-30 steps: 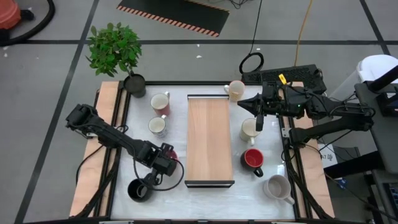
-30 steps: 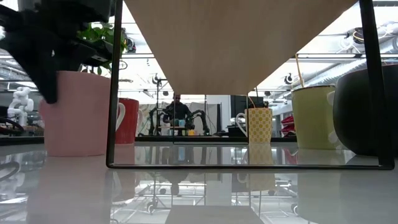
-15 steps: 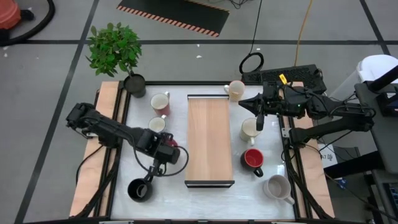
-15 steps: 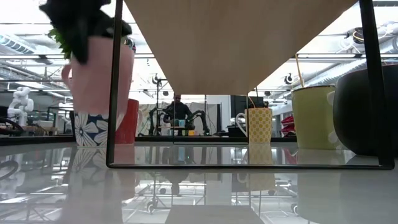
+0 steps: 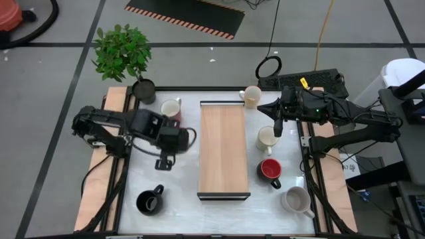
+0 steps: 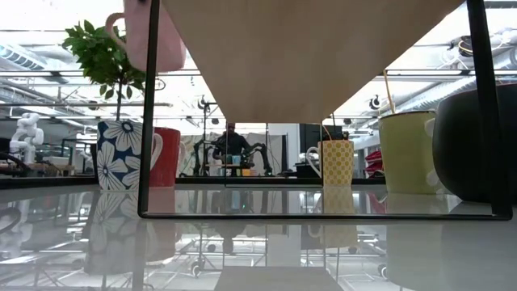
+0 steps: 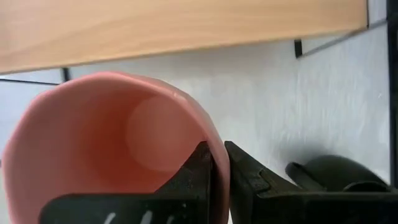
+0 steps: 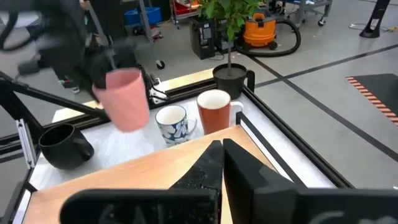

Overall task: Place coffee mugs
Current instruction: Put the pink mug on the shelf

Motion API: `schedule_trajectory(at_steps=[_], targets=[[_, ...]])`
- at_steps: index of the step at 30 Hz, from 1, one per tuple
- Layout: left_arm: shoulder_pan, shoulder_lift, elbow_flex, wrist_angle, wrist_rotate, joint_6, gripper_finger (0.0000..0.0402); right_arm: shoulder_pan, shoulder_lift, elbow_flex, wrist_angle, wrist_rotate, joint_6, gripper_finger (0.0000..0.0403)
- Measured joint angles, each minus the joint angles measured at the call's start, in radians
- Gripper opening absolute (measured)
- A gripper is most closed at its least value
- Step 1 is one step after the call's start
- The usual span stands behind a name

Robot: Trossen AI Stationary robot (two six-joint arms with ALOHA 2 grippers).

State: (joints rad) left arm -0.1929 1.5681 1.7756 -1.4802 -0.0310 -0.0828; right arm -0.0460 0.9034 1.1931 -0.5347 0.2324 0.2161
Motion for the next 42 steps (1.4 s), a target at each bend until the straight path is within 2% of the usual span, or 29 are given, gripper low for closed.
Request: schedule_trajectory(at_steps=[8, 13, 21, 28, 33, 38, 42], targets=[[0.061, 0.0, 0.109, -0.018, -0.003, 0.031, 0.0025, 0.001, -0.009, 0.0, -0.001, -0.032, 0.038, 0.0], [0.106, 0.0, 0.121, -0.017, -0.02, 0.107, 0.0025, 0.002, -0.014, 0.0, -0.003, -0.059, 0.14, 0.0], [0.169, 0.0, 0.121, -0.002, -0.032, 0.248, 0.0025, 0.002, -0.004, 0.0, -0.048, -0.049, 0.155, 0.0], [0.266, 0.0, 0.121, 0.064, -0.047, 0.281, 0.0025, 0.002, -0.004, 0.0, -0.038, -0.044, 0.31, 0.0], [0.32, 0.001, 0.121, 0.106, -0.022, 0.384, 0.0025, 0.002, -0.004, 0.0, -0.002, 0.024, 0.378, 0.0], [0.347, 0.001, 0.121, 0.169, -0.021, 0.424, 0.0025, 0.002, 0.002, 0.0, -0.007, 0.108, 0.421, 0.0], [0.362, 0.001, 0.121, 0.203, -0.021, 0.445, 0.0025, 0.002, 0.011, 0.0, -0.004, 0.113, 0.479, 0.0]])
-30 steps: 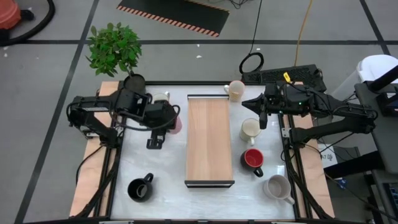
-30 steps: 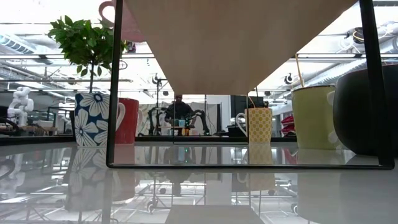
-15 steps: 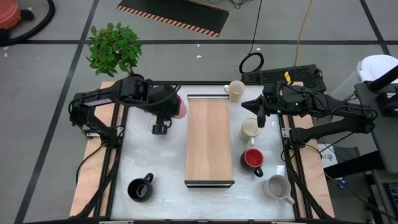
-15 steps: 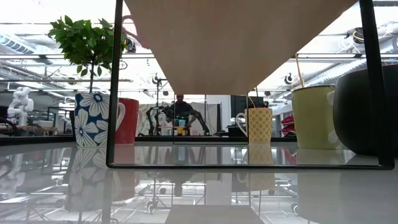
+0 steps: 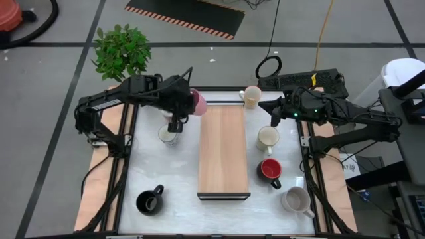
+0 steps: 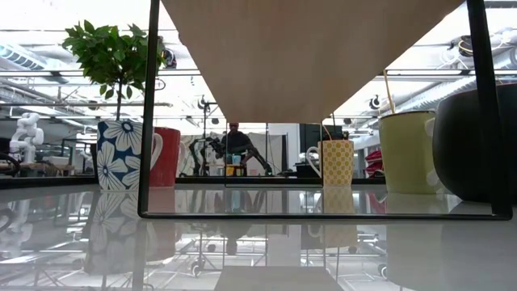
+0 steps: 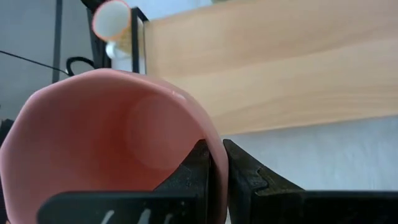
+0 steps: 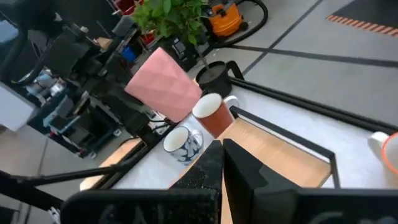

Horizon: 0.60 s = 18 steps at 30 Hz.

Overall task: Place coffee mugs
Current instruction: Put the pink mug on the shelf

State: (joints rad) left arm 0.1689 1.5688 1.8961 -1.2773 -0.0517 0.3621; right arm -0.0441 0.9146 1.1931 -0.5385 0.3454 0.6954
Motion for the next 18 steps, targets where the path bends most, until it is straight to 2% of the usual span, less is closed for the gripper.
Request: schedule_trajectory(at_steps=[3, 7, 14, 18], targets=[[0.009, 0.004, 0.026, 0.004, 0.004, 0.003, 0.0025, 0.0, 0.012, 0.0, 0.028, 0.0, 0.017, 0.0], [0.028, 0.039, 0.125, 0.001, 0.036, 0.009, 0.0025, 0.0, 0.024, 0.0, 0.07, 0.002, -0.015, 0.0], [0.062, 0.195, 0.385, -0.087, 0.062, 0.058, 0.0025, -0.001, 0.027, 0.0, 0.071, 0.025, -0.084, 0.0], [0.063, 0.287, 0.459, -0.184, 0.083, 0.077, 0.0025, -0.001, 0.027, 0.0, 0.043, 0.022, -0.116, 0.0]])
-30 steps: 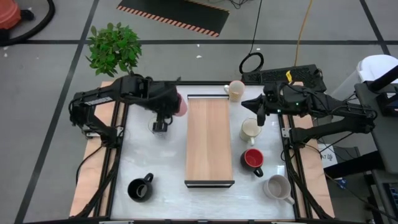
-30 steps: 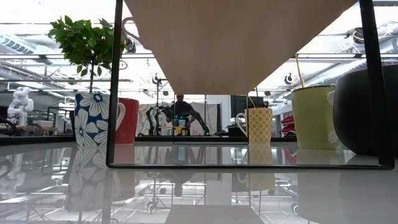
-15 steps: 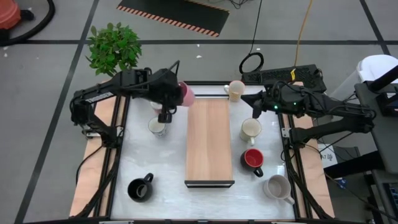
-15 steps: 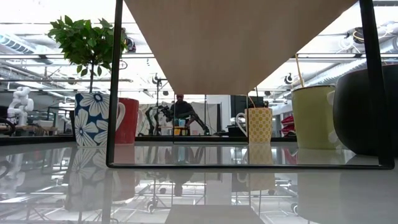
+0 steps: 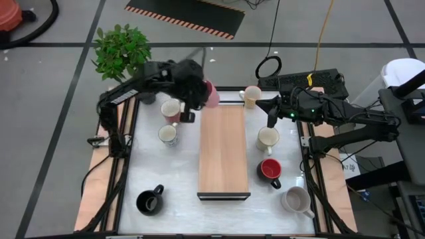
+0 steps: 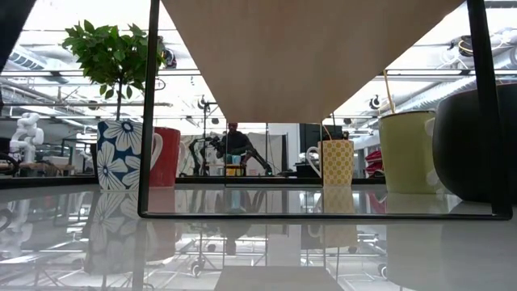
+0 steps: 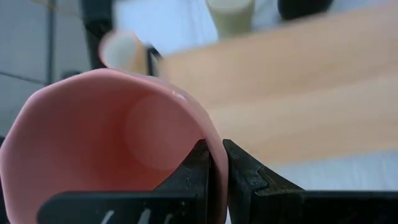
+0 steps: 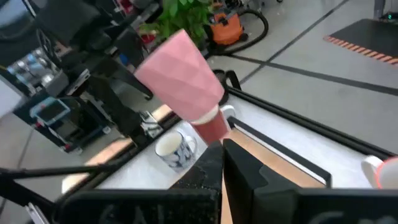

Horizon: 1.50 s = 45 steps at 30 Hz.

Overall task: Place coffee mugs
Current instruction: Put the pink mug on the shelf

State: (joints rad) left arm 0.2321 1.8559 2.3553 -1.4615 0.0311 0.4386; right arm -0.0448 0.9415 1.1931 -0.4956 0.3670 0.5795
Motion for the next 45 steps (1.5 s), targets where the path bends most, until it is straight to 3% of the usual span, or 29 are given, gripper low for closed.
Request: schedule_trajectory(at_steps=[5, 18, 33, 45], targets=[[0.0, 0.074, -0.002, -0.09, -0.001, -0.004, 0.0025, 0.0, 0.0, 0.0, -0.1, -0.003, 0.003, 0.0], [-0.008, 0.208, -0.002, -0.089, -0.013, -0.079, 0.0039, 0.0, -0.02, 0.0, -0.206, -0.033, -0.03, 0.0], [-0.038, 0.222, -0.002, -0.056, -0.058, -0.031, 0.0043, -0.002, -0.119, 0.0, -0.244, 0.002, -0.07, 0.0], [-0.037, 0.239, -0.009, -0.051, -0.074, -0.002, 0.0049, -0.002, -0.128, 0.0, -0.233, -0.001, -0.068, 0.0]])
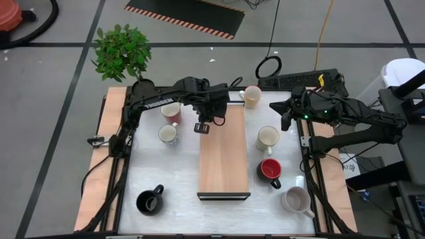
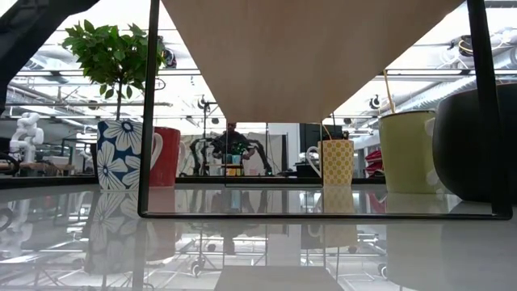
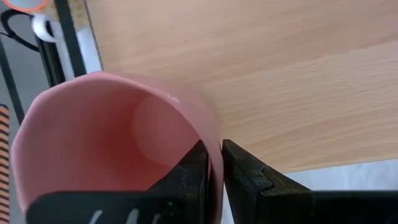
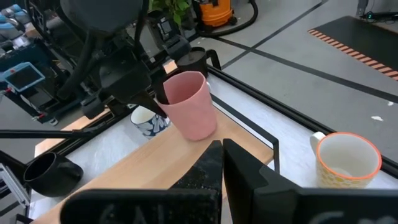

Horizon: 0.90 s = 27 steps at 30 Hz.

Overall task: Place coffee mugs
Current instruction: Put the pink mug on the shelf

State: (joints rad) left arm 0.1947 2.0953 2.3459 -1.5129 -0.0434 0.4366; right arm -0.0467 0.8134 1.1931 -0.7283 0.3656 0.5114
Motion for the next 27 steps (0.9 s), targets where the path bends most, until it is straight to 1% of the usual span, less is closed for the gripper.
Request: schedule_trajectory(at_steps=[4, 10, 12, 16, 20, 27], targets=[[0.002, 0.0, 0.0, 0.001, -0.011, -0.017, 0.0074, 0.0, 0.0, 0.0, 0.005, -0.002, 0.0, 0.0], [0.005, 0.0, 0.0, 0.0, -0.025, -0.031, 0.0138, 0.0, 0.0, 0.0, 0.003, -0.004, 0.0, 0.0], [0.003, 0.0, 0.0, 0.0, -0.045, -0.047, 0.0159, 0.0, 0.0, 0.0, 0.002, -0.004, -0.001, 0.0], [0.0, -0.002, 0.0, -0.006, -0.055, -0.104, 0.019, 0.0, 0.0, 0.0, -0.005, -0.004, 0.001, 0.0], [-0.011, -0.016, 0.001, -0.018, -0.059, -0.15, 0.0207, 0.0, 0.0, 0.0, -0.018, -0.004, 0.003, 0.0], [-0.047, -0.036, 0.001, -0.03, -0.09, -0.178, 0.0212, 0.0, 0.0, 0.0, -0.088, -0.003, 0.026, 0.0]])
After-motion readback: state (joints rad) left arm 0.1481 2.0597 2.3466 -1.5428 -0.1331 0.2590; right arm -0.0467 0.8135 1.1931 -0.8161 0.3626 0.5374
